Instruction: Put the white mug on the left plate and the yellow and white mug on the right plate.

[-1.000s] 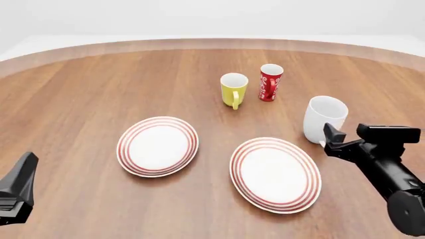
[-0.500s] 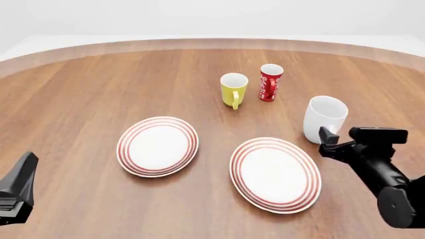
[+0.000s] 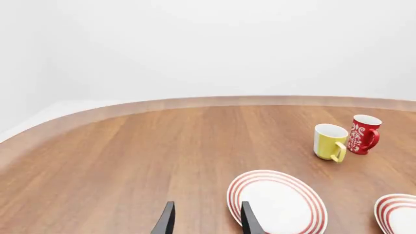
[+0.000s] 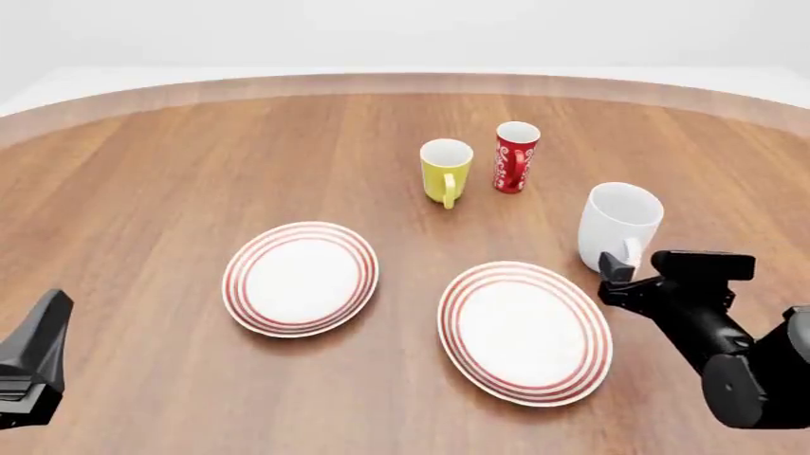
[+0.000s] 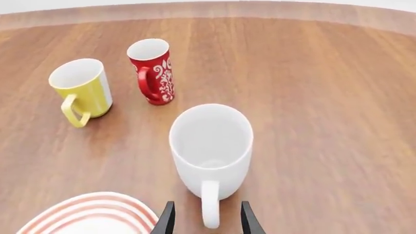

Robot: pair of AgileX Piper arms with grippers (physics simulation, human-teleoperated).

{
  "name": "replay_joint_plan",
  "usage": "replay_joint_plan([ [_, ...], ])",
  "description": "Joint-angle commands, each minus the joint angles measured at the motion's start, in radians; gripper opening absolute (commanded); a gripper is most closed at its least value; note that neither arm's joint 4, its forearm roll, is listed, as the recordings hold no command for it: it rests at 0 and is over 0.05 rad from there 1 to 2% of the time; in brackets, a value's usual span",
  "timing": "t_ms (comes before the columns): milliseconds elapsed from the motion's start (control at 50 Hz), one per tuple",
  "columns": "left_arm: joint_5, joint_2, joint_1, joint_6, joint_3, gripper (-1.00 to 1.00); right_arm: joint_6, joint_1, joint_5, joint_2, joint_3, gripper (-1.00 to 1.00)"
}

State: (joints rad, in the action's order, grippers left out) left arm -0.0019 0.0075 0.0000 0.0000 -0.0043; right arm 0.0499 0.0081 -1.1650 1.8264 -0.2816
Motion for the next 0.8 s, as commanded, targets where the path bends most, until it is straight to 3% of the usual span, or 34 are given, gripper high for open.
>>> replay_joint_plan([
  [20,0.0,0.0,0.0,0.0,0.0,1.0,0.009,-0.005,-0.031,0.097,-0.027,1.0],
  [240,0.0,0.0,0.0,0.0,0.0,1.0,0.009,-0.005,-0.035,0.1,-0.027,1.0],
  [260,0.0,0.0,0.0,0.0,0.0,1.0,0.011,-0.008,-0.037,0.097,-0.025,-1.0],
  [800,0.0,0.0,0.0,0.0,0.0,1.0,0.006,-0.009,-0.011,-0.088,0.046,-1.0],
])
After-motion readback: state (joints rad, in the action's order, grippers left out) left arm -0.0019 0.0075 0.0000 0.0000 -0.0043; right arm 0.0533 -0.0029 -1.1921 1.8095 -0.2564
